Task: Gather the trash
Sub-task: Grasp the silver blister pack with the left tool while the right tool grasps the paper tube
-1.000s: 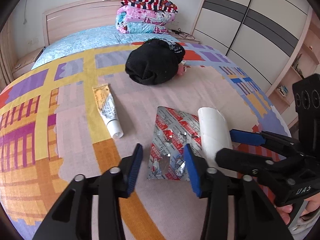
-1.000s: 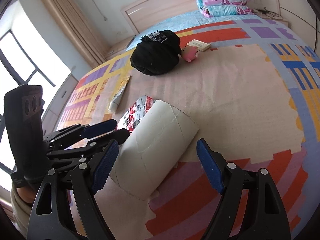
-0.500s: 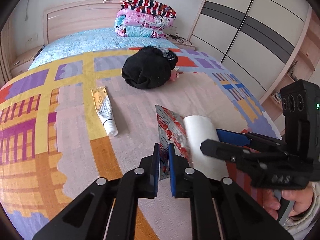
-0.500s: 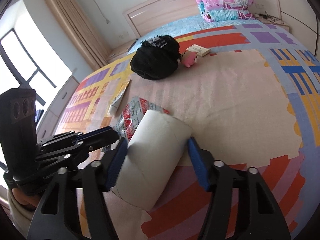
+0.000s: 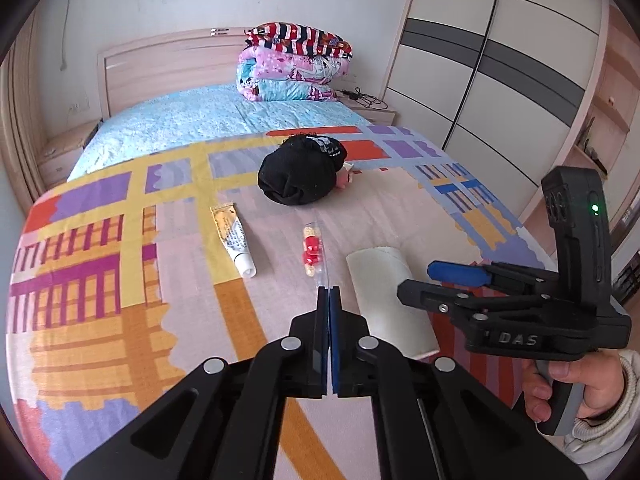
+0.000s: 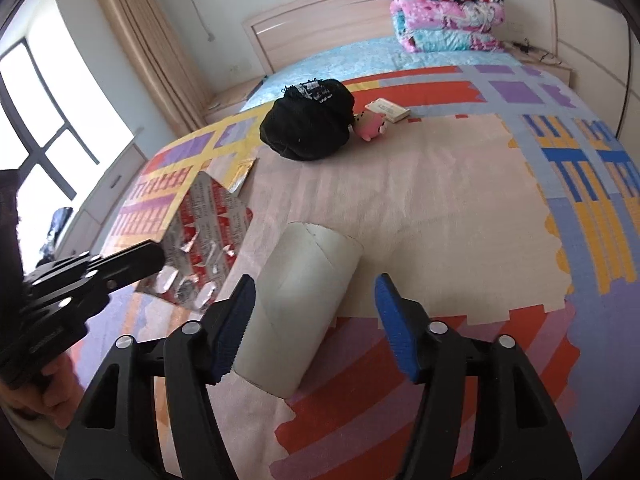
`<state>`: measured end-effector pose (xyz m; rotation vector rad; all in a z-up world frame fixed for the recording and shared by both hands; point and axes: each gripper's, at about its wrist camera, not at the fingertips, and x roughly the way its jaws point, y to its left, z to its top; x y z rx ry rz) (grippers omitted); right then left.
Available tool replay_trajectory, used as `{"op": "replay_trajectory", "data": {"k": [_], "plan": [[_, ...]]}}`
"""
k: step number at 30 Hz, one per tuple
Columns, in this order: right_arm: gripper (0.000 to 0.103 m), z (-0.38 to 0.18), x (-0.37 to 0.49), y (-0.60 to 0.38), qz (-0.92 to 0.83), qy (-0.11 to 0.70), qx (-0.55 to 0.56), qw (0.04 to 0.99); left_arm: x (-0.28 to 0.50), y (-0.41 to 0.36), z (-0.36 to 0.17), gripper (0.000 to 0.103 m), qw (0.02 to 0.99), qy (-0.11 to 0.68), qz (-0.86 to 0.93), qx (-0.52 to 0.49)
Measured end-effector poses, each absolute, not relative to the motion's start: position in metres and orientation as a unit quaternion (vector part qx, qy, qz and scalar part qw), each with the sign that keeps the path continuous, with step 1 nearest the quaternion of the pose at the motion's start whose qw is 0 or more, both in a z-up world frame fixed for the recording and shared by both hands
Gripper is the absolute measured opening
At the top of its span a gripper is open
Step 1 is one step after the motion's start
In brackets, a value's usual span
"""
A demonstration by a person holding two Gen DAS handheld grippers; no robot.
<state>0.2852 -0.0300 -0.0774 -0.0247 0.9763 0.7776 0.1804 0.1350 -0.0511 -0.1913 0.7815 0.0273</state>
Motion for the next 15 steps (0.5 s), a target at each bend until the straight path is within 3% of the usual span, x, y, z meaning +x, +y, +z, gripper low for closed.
{"op": "replay_trajectory", "data": {"k": [7, 15], "plan": [[0.068, -0.089, 0.274, -0.01, 0.359, 0.473, -0.035, 0.804, 0.171, 0.125, -0.049, 0.0, 0.92, 0.386, 0.024, -0.063], [0.069, -0.091, 0.265, -0.004, 0.356, 0.454, -0.077, 0.813, 0.175, 0.119, -0.06, 0.0, 0.913, 0.405, 0.02, -0.052]]}}
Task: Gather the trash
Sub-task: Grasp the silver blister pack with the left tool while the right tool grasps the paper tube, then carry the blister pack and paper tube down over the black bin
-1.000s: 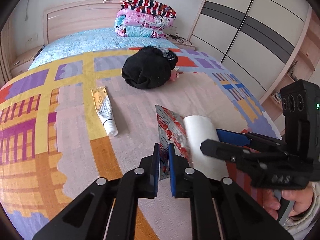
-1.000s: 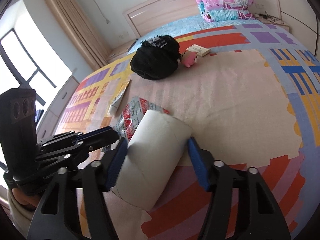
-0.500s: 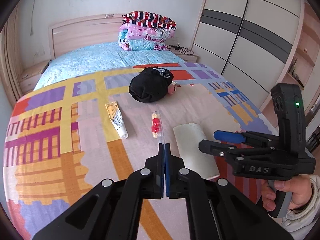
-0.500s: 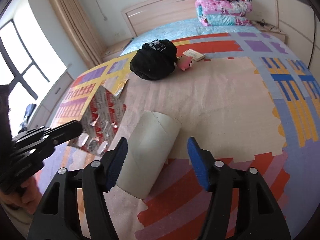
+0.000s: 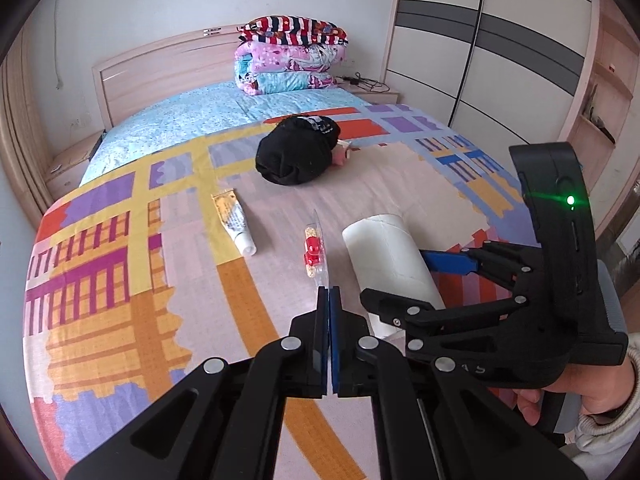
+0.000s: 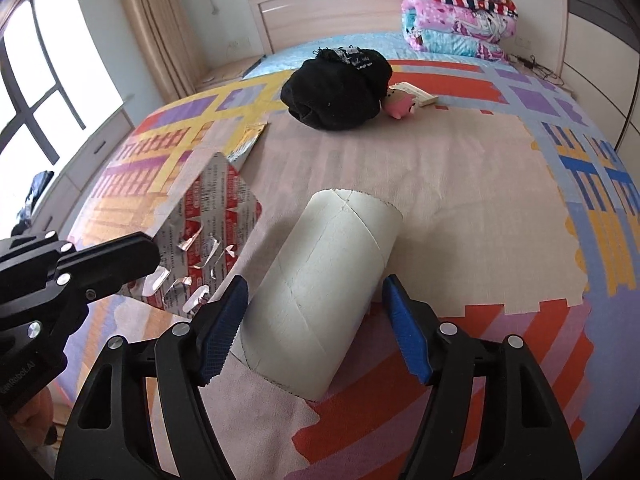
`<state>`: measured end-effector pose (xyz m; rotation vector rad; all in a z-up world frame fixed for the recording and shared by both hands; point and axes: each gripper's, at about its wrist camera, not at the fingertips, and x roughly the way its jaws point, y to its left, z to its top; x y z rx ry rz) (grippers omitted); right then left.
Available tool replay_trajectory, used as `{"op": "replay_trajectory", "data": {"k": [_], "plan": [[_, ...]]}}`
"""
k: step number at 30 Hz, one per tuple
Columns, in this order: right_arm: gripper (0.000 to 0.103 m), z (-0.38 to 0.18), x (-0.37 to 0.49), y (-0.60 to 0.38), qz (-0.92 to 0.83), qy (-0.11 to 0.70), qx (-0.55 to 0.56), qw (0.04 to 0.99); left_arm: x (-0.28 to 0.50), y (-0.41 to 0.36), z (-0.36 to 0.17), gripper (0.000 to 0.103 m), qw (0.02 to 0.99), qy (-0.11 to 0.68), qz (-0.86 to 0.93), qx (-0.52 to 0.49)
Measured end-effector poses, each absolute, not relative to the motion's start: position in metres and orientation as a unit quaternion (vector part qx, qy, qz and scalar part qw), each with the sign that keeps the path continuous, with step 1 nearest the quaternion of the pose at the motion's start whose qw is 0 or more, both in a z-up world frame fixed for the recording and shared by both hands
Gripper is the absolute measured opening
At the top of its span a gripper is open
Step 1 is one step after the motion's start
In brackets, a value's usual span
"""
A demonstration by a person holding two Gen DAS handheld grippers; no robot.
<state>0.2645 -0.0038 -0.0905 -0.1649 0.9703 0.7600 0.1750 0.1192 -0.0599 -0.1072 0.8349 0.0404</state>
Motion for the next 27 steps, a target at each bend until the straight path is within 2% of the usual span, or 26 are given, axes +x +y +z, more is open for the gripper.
{"op": "replay_trajectory", "data": {"k": [5, 7, 10, 20, 23, 25, 27], "plan": [[0.066, -0.089, 0.266, -0.009, 0.354, 0.454, -0.075, 0.814, 0.179, 0.117, -0.062, 0.0, 0.911, 0.408, 0.016, -0.047], [0.057, -0.09, 0.267, -0.011, 0.355, 0.455, -0.073, 0.814, 0.181, 0.116, -0.062, 0.0, 0.911, 0.409, 0.014, -0.044], [0.053, -0.09, 0.269, -0.012, 0.357, 0.455, -0.073, 0.813, 0.181, 0.115, -0.062, 0.001, 0.911, 0.409, 0.017, -0.041], [0.048, -0.087, 0.269, -0.016, 0.362, 0.452, -0.066, 0.812, 0.183, 0.117, -0.062, 0.001, 0.909, 0.413, 0.017, -0.045], [0.043, -0.083, 0.267, -0.017, 0.368, 0.445, -0.071, 0.813, 0.182, 0.115, -0.06, 0.0, 0.908, 0.416, 0.012, -0.04], [0.035, -0.079, 0.265, -0.019, 0.371, 0.44, -0.071, 0.814, 0.18, 0.113, -0.06, 0.0, 0.908, 0.416, 0.008, -0.038], [0.033, -0.075, 0.264, -0.02, 0.375, 0.438, -0.07, 0.814, 0.178, 0.112, -0.059, 0.0, 0.909, 0.415, 0.009, -0.039]]}}
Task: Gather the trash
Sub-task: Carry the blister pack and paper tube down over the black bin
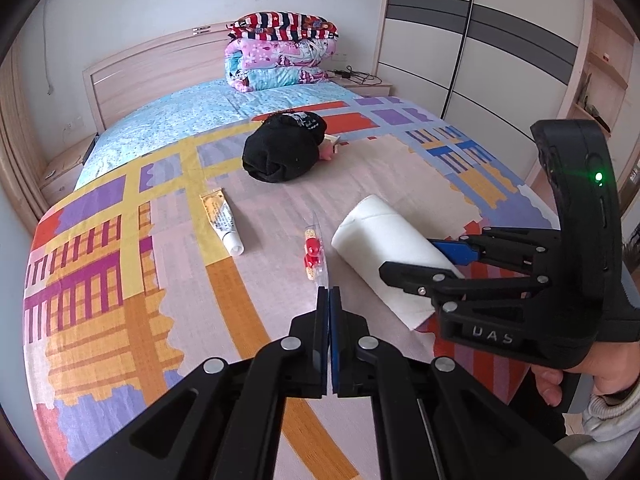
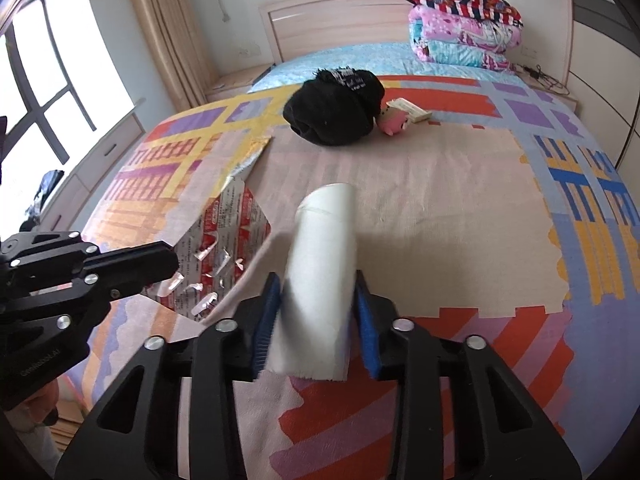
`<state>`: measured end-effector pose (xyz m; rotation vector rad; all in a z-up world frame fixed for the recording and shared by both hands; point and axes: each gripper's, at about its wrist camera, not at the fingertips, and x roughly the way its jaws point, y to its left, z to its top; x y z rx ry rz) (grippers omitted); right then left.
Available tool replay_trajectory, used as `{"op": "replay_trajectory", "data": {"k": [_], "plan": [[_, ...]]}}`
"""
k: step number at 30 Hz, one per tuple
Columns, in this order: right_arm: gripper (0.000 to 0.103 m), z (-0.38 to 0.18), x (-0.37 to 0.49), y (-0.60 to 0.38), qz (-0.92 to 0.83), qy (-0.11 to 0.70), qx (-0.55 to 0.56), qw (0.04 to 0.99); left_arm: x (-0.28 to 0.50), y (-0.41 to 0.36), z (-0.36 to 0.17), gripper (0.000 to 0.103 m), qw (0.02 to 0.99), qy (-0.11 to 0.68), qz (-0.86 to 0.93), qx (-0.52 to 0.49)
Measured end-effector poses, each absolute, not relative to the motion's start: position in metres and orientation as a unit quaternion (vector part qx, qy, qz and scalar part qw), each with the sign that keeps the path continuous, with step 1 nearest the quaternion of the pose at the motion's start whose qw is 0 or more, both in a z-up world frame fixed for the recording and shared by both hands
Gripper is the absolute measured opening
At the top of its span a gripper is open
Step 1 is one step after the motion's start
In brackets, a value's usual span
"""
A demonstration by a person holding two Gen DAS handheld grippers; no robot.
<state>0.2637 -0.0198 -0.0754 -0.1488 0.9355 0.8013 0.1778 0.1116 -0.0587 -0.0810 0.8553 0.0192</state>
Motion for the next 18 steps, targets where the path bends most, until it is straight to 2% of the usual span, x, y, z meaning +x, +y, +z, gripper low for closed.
{"op": "replay_trajectory", "data": {"k": [18], "plan": [[0.032, -0.037, 0.228, -0.064, 0.386, 0.4, -0.061, 0.829, 0.133, 0.078, -0.026, 0.0, 0.924, 0.382, 0.003, -0.031]]}}
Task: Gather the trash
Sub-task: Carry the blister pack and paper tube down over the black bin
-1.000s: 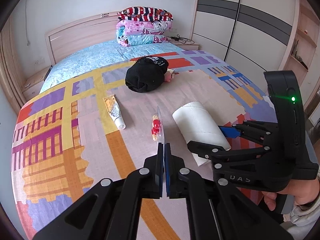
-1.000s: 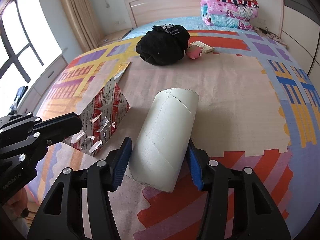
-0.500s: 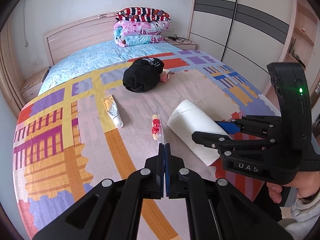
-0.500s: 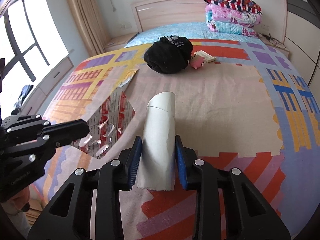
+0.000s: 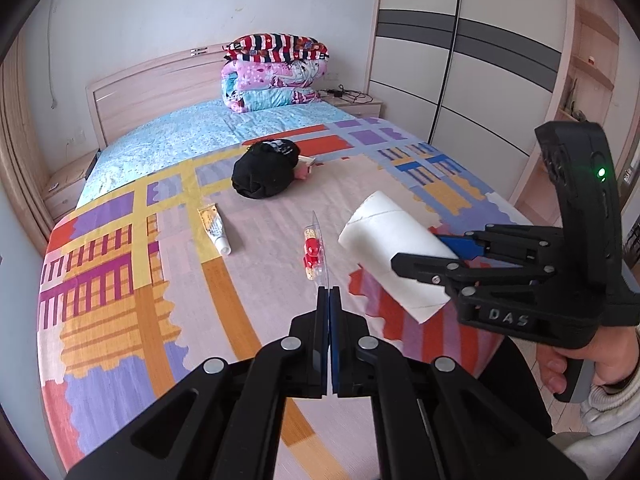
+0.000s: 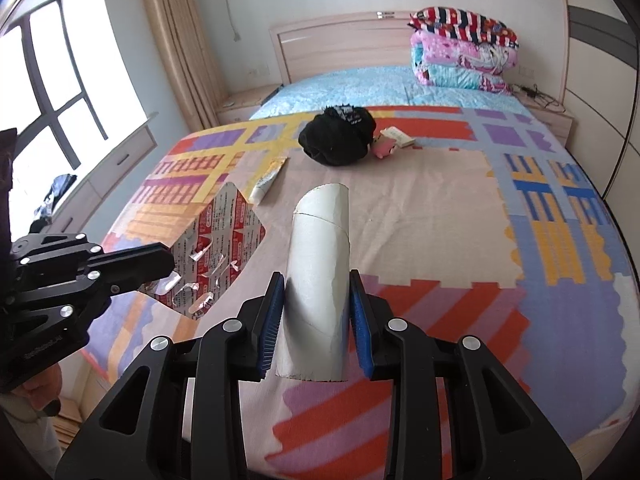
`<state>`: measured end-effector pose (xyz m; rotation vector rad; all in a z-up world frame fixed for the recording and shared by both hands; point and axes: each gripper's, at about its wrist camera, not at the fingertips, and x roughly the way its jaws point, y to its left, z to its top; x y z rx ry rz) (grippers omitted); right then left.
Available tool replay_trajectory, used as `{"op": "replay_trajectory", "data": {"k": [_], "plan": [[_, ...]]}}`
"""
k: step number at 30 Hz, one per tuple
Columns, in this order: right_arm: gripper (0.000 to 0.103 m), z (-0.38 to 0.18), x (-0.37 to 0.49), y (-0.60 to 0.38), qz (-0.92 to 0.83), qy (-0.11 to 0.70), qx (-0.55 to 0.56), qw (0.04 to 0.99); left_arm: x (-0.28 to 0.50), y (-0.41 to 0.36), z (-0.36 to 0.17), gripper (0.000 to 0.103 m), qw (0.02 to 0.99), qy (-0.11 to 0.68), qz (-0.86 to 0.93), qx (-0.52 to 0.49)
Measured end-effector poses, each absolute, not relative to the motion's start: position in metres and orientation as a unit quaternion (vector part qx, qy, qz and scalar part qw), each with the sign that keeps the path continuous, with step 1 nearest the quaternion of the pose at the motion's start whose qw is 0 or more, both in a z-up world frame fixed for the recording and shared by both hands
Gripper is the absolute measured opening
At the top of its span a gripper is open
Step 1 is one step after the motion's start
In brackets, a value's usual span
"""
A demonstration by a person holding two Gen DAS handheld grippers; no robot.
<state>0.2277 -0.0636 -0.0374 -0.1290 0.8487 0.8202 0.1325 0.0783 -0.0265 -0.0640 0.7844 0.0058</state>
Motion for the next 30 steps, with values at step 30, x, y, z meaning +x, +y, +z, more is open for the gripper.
{"op": "replay_trajectory", "data": {"k": [30], "plan": [[0.032, -0.06, 0.12, -0.14, 0.436, 0.42, -0.099, 0.789, 0.017, -0.011, -0.048, 0.0, 0.919, 0.388, -0.057, -0.029]]}}
